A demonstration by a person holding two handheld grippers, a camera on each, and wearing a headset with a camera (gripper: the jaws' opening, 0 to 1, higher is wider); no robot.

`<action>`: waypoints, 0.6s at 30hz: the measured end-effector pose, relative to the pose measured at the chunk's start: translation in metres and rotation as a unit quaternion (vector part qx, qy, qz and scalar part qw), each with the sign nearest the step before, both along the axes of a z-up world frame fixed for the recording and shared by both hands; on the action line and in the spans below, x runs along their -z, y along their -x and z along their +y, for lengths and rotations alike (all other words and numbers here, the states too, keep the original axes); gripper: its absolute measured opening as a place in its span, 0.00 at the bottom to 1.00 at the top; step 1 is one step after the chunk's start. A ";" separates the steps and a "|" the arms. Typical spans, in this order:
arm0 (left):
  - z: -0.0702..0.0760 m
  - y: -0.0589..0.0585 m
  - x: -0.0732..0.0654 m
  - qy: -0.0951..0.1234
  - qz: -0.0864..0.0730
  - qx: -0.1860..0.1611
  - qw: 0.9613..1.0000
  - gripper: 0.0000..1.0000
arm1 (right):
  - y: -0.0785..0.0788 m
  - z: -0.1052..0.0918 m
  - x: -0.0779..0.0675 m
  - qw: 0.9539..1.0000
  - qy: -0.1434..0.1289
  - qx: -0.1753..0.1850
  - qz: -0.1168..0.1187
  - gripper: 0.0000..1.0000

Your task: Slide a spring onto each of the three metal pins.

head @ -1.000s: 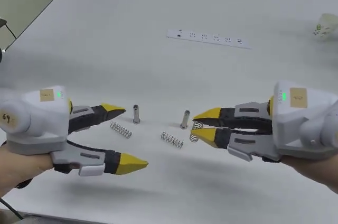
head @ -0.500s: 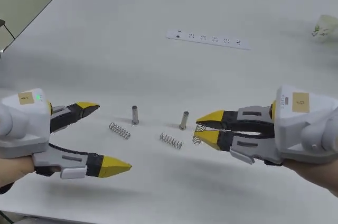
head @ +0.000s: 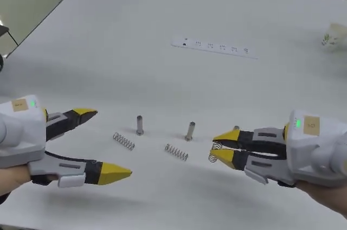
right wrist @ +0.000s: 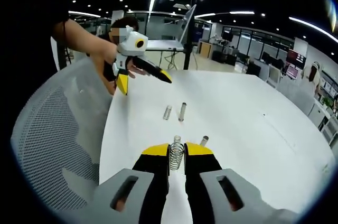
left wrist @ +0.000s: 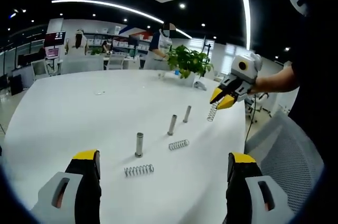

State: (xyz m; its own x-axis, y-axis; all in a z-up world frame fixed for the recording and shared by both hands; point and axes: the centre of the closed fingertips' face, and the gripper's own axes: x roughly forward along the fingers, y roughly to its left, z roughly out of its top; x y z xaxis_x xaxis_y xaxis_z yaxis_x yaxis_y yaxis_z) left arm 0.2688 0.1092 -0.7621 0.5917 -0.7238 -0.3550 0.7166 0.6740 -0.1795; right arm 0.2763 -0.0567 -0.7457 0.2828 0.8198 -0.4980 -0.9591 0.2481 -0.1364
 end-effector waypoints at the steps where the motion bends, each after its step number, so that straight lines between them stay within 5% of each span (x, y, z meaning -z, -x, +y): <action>1: 0.000 0.000 0.000 0.000 -0.001 0.000 1.000 0.98 | -0.003 -0.003 0.000 1.000 0.002 0.006 -0.002 0.07; 7: 0.002 -0.001 -0.002 0.001 -0.004 -0.004 1.000 0.98 | -0.026 -0.021 -0.001 0.999 0.008 0.045 -0.019 0.07; 18: 0.006 0.000 0.002 0.001 -0.001 -0.009 1.000 0.98 | -0.055 -0.041 -0.004 0.994 -0.004 0.108 -0.017 0.07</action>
